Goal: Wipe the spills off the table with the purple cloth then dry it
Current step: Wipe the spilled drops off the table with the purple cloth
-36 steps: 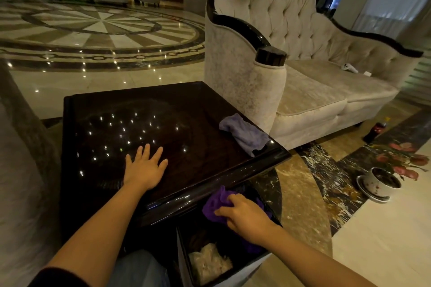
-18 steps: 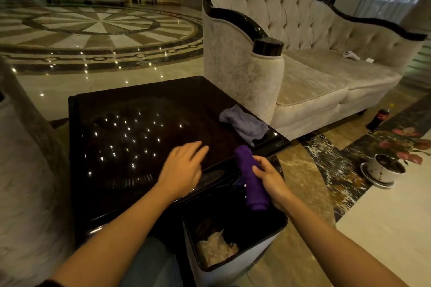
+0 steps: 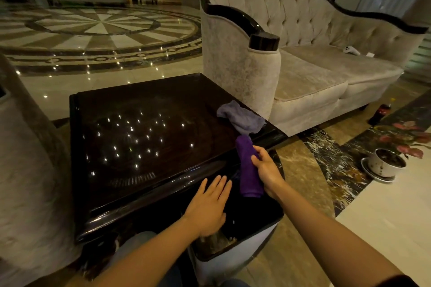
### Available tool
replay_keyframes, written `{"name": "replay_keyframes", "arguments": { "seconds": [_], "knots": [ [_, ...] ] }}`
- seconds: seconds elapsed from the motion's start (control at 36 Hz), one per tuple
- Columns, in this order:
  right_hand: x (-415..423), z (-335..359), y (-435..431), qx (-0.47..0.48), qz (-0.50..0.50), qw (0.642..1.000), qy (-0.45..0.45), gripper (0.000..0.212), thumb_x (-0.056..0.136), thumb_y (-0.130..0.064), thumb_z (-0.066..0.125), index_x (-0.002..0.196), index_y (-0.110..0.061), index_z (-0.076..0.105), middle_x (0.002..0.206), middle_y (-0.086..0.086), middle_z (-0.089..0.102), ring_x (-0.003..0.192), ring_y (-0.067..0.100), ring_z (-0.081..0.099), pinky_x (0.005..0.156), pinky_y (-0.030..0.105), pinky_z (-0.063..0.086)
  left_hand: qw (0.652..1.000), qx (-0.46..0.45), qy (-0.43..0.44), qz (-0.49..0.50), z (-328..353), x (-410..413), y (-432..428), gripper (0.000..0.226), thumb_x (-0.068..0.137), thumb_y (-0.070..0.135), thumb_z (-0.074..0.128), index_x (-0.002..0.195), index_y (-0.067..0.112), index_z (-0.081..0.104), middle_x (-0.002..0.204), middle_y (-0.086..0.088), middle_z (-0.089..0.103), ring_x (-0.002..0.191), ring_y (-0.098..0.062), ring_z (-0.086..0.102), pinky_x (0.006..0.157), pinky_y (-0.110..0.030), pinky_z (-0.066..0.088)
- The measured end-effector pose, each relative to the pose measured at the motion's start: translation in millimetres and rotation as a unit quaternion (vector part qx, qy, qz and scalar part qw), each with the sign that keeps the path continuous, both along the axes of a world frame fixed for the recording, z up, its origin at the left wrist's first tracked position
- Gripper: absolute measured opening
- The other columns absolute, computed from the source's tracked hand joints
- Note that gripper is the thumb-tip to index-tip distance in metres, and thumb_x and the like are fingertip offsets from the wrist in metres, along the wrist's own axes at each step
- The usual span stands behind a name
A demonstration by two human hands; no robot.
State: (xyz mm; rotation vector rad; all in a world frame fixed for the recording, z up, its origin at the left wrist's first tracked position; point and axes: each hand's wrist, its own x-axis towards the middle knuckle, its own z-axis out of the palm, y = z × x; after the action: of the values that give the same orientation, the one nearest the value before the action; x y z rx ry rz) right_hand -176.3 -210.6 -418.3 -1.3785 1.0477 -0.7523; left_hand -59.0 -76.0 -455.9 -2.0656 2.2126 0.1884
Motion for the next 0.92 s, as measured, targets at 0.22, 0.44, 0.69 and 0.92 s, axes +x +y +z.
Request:
{"name": "replay_keyframes", "arguments": {
  "seconds": [0.22, 0.44, 0.69, 0.92],
  "knots": [
    [0.9, 1.5, -1.3, 0.001, 0.013, 1.0, -0.025, 0.023, 0.095, -0.013, 0.038, 0.109, -0.026, 0.051, 0.098, -0.003, 0.059, 0.085, 0.015, 0.058, 0.066, 0.028, 0.046, 0.999, 0.017, 0.036, -0.004, 2.2, -16.4, -2.5, 0.077, 0.092, 0.035, 0.037, 0.143, 0.014, -0.017, 0.156, -0.006, -0.013, 0.142, -0.021, -0.016, 0.112, -0.044, -0.015],
    [12.3, 20.7, -30.5, -0.056, 0.038, 0.998, -0.005, 0.021, 0.094, -0.011, 0.041, 0.105, -0.022, 0.055, 0.096, 0.002, 0.061, 0.079, 0.013, 0.058, 0.062, 0.024, 0.046, 0.99, -0.12, 0.036, 0.064, 27.0, 41.5, -13.9, 0.058, 0.093, 0.037, 0.034, 0.146, 0.03, 0.011, 0.158, -0.004, -0.002, 0.144, -0.02, -0.002, 0.116, -0.04, -0.001],
    [84.0, 69.2, -79.9, -0.172, 0.071, 0.981, 0.064, 0.033, 0.094, -0.017, 0.043, 0.127, -0.012, 0.046, 0.129, 0.012, 0.051, 0.112, 0.024, 0.051, 0.093, 0.036, 0.044, 0.949, -0.112, 0.022, 0.294, 43.3, 172.5, -36.7, 0.055, 0.095, 0.046, 0.027, 0.145, 0.034, 0.007, 0.158, -0.005, 0.001, 0.144, -0.023, 0.002, 0.115, -0.046, 0.009],
    [163.5, 90.4, -138.1, -0.285, 0.086, 0.946, 0.13, 0.035, 0.094, -0.015, 0.044, 0.127, -0.006, 0.047, 0.134, 0.015, 0.051, 0.124, 0.027, 0.046, 0.104, 0.033, 0.033, 0.927, -0.054, 0.048, 0.368, 33.0, 234.8, -62.0, 0.055, 0.094, 0.052, 0.02, 0.144, 0.039, 0.002, 0.157, -0.002, -0.005, 0.144, -0.023, -0.006, 0.115, -0.049, 0.001]
  ]
}}
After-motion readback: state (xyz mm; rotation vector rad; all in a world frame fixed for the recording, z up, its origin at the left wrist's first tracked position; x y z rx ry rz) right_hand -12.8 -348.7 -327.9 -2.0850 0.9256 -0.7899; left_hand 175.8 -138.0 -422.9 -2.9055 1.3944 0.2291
